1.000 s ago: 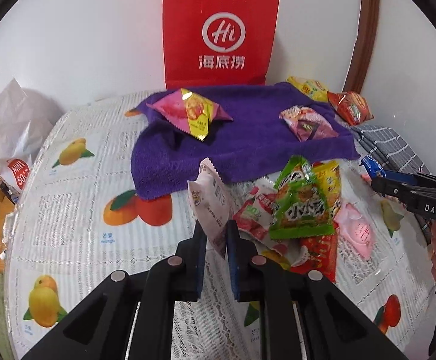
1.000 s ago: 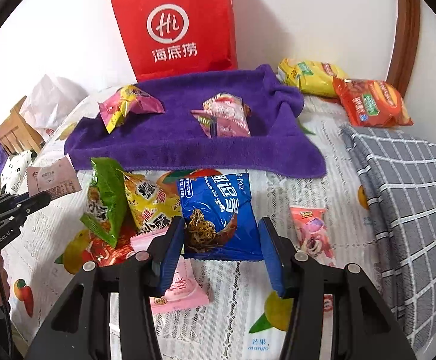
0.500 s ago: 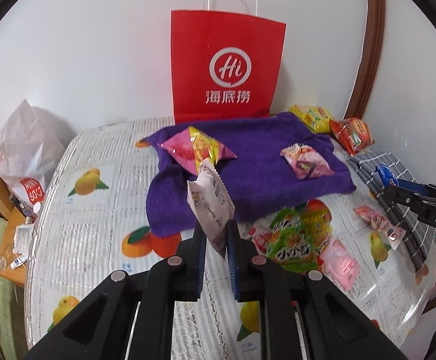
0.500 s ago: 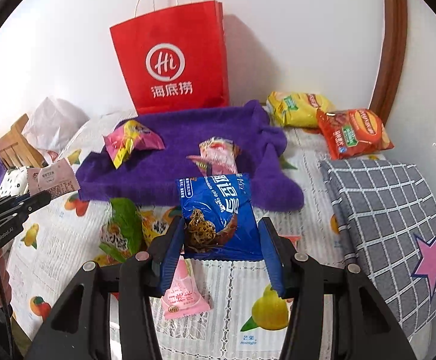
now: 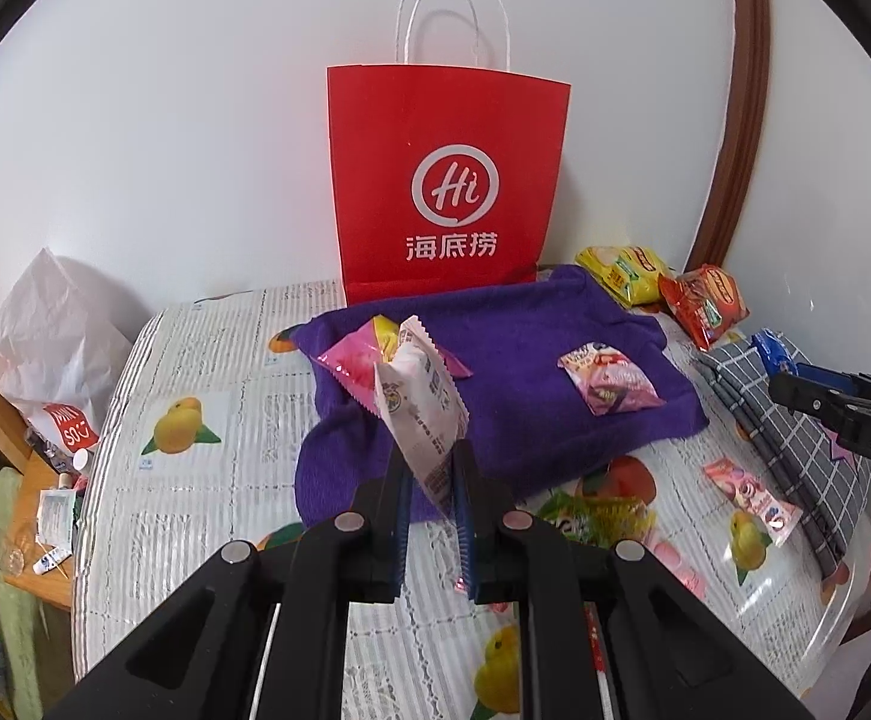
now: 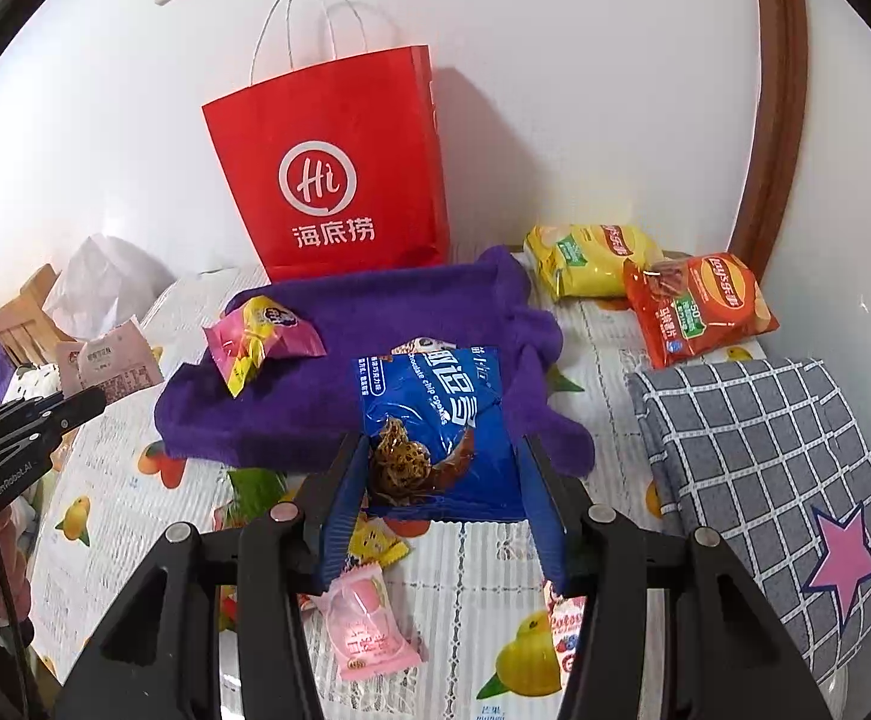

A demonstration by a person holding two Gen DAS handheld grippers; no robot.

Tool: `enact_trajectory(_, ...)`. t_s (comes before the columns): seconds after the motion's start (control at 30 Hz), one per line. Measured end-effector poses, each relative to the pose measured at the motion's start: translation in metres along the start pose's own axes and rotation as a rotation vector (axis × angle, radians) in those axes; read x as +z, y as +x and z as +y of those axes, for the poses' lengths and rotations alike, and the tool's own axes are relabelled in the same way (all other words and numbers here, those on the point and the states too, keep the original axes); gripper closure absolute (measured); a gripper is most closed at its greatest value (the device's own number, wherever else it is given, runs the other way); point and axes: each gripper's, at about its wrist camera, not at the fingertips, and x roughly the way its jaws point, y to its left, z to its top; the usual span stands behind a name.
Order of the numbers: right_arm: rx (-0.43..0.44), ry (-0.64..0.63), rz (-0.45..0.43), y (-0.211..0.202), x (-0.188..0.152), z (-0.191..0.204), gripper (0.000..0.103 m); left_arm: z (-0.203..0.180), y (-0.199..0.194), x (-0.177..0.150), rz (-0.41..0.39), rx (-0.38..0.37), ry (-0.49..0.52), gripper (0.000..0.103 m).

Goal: Organize snacks
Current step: 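Carry the white-pink packet over the purple towel while the right gripper carries the blue bag there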

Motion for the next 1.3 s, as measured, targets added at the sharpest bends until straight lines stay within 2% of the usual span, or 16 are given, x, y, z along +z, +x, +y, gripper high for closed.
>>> enact_trajectory(0.37, -0.002, 0.000, 0.000, 0.012, 0.020, -0.003, 0.053, 0.003, 0.014, 0.017, -0.005, -0.001, -0.016, 0.090)
enact_trajectory(1.3, -0.018, 0.009, 0.048, 0.077, 0.048, -0.016, 0.053, 0.025, 0.081, 0.021, 0.065, -0.014, -0.046, 0.090)
